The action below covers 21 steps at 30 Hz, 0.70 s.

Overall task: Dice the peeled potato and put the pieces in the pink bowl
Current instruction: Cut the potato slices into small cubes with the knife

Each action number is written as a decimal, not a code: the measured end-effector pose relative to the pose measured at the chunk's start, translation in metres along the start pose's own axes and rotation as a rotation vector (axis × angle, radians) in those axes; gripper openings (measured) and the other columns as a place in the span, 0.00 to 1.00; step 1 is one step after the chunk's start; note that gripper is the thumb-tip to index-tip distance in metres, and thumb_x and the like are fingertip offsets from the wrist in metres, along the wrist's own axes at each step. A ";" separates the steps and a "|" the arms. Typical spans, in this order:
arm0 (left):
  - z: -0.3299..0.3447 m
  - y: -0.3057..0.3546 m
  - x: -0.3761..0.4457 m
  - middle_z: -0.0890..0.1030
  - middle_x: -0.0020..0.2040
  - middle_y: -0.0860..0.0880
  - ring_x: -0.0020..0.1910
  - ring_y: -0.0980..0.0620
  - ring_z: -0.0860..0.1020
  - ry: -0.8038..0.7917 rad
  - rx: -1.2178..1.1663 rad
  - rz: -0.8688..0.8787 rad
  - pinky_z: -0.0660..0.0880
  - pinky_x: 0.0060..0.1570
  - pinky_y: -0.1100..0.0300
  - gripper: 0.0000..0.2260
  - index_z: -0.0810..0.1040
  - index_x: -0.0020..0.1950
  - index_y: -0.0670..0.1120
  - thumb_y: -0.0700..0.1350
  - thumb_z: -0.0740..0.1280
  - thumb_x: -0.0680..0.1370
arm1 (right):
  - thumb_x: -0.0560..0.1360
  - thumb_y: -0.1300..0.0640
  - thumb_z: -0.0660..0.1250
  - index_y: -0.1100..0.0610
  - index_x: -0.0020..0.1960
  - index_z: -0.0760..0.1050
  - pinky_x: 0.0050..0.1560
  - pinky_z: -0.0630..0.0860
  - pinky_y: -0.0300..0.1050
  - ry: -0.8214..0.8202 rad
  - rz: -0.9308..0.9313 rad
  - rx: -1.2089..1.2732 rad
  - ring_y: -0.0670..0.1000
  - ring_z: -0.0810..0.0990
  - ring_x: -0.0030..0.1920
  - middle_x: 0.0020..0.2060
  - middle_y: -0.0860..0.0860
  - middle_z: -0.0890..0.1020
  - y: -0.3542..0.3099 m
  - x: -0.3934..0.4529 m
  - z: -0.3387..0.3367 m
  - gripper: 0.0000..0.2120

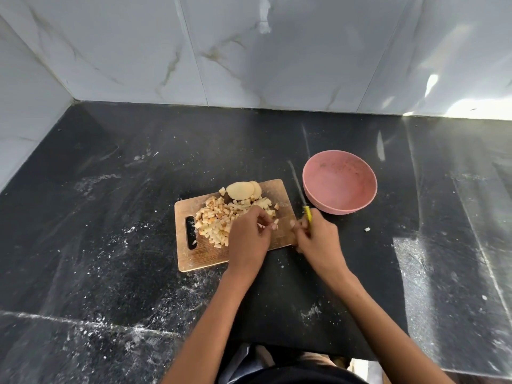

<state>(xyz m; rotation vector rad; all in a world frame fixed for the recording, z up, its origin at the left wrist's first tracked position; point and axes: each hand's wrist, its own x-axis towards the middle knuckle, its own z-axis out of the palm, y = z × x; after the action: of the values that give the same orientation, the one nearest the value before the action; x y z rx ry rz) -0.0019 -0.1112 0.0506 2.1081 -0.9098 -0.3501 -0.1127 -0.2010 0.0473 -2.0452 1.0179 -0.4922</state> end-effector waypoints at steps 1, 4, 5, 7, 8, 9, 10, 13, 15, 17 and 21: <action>0.006 0.003 0.002 0.79 0.38 0.55 0.37 0.57 0.76 -0.014 0.058 0.035 0.71 0.37 0.62 0.07 0.76 0.42 0.49 0.42 0.74 0.73 | 0.78 0.55 0.64 0.55 0.38 0.65 0.30 0.66 0.39 0.020 0.021 0.001 0.46 0.71 0.28 0.29 0.49 0.75 0.001 -0.004 -0.008 0.13; 0.022 0.010 0.008 0.80 0.39 0.52 0.40 0.54 0.75 -0.046 0.211 0.118 0.71 0.36 0.58 0.06 0.77 0.44 0.48 0.41 0.73 0.73 | 0.81 0.47 0.55 0.57 0.43 0.63 0.31 0.66 0.46 -0.088 0.092 -0.005 0.51 0.71 0.28 0.29 0.52 0.74 0.005 -0.021 -0.024 0.14; 0.026 0.010 0.008 0.80 0.39 0.51 0.40 0.53 0.75 -0.050 0.249 0.133 0.70 0.36 0.58 0.06 0.77 0.45 0.47 0.41 0.73 0.73 | 0.81 0.47 0.53 0.56 0.44 0.61 0.31 0.65 0.48 -0.133 0.117 -0.033 0.52 0.71 0.29 0.28 0.52 0.74 0.009 -0.027 -0.026 0.14; 0.031 0.007 0.007 0.80 0.39 0.50 0.41 0.51 0.75 -0.041 0.301 0.149 0.67 0.35 0.58 0.06 0.78 0.43 0.46 0.42 0.74 0.72 | 0.82 0.48 0.51 0.54 0.45 0.60 0.32 0.63 0.48 -0.209 0.127 -0.140 0.53 0.71 0.29 0.28 0.51 0.72 0.014 -0.037 -0.026 0.11; 0.032 0.004 0.005 0.80 0.38 0.49 0.42 0.50 0.75 -0.028 0.329 0.156 0.68 0.35 0.58 0.06 0.80 0.42 0.45 0.43 0.75 0.70 | 0.83 0.49 0.50 0.55 0.46 0.60 0.33 0.63 0.48 -0.244 0.131 -0.200 0.53 0.71 0.30 0.29 0.50 0.71 0.016 -0.041 -0.025 0.11; 0.033 0.001 0.004 0.80 0.38 0.49 0.43 0.49 0.74 -0.009 0.360 0.159 0.69 0.35 0.56 0.06 0.82 0.41 0.45 0.44 0.76 0.70 | 0.83 0.50 0.50 0.56 0.46 0.61 0.34 0.64 0.48 -0.275 0.135 -0.258 0.53 0.72 0.32 0.30 0.50 0.72 0.018 -0.044 -0.024 0.11; 0.034 -0.001 0.002 0.79 0.38 0.49 0.43 0.49 0.73 0.008 0.385 0.159 0.70 0.36 0.55 0.06 0.83 0.41 0.45 0.45 0.77 0.69 | 0.83 0.50 0.50 0.56 0.47 0.62 0.35 0.65 0.48 -0.294 0.143 -0.306 0.54 0.73 0.33 0.31 0.50 0.72 0.018 -0.048 -0.022 0.11; 0.037 -0.004 -0.003 0.78 0.40 0.49 0.45 0.49 0.72 0.048 0.415 0.151 0.70 0.39 0.56 0.04 0.85 0.40 0.45 0.44 0.77 0.68 | 0.83 0.51 0.49 0.56 0.47 0.63 0.35 0.67 0.48 -0.305 0.163 -0.355 0.52 0.73 0.32 0.31 0.49 0.72 0.016 -0.053 -0.018 0.11; 0.039 -0.004 -0.004 0.78 0.41 0.49 0.46 0.49 0.72 0.072 0.411 0.124 0.70 0.41 0.56 0.04 0.85 0.41 0.45 0.43 0.76 0.69 | 0.83 0.50 0.49 0.55 0.47 0.63 0.35 0.68 0.48 -0.320 0.182 -0.355 0.52 0.73 0.32 0.31 0.50 0.73 0.012 -0.053 -0.016 0.11; 0.040 -0.004 -0.004 0.77 0.42 0.48 0.46 0.49 0.72 0.082 0.403 0.101 0.71 0.42 0.55 0.04 0.85 0.40 0.45 0.43 0.76 0.68 | 0.83 0.50 0.49 0.56 0.48 0.62 0.36 0.71 0.50 -0.339 0.203 -0.376 0.54 0.75 0.35 0.34 0.52 0.75 0.009 -0.053 -0.014 0.11; 0.041 -0.004 -0.001 0.75 0.41 0.47 0.45 0.46 0.73 0.105 0.374 0.101 0.72 0.42 0.52 0.04 0.84 0.38 0.45 0.41 0.77 0.66 | 0.83 0.52 0.47 0.56 0.47 0.59 0.39 0.68 0.49 -0.371 0.266 -0.458 0.59 0.74 0.40 0.42 0.58 0.78 0.005 -0.048 -0.008 0.10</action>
<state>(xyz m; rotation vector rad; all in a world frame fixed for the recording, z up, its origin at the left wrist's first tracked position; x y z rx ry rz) -0.0222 -0.1317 0.0205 2.3798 -1.0790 -0.0145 -0.1491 -0.1684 0.0488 -2.2281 1.2209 0.2787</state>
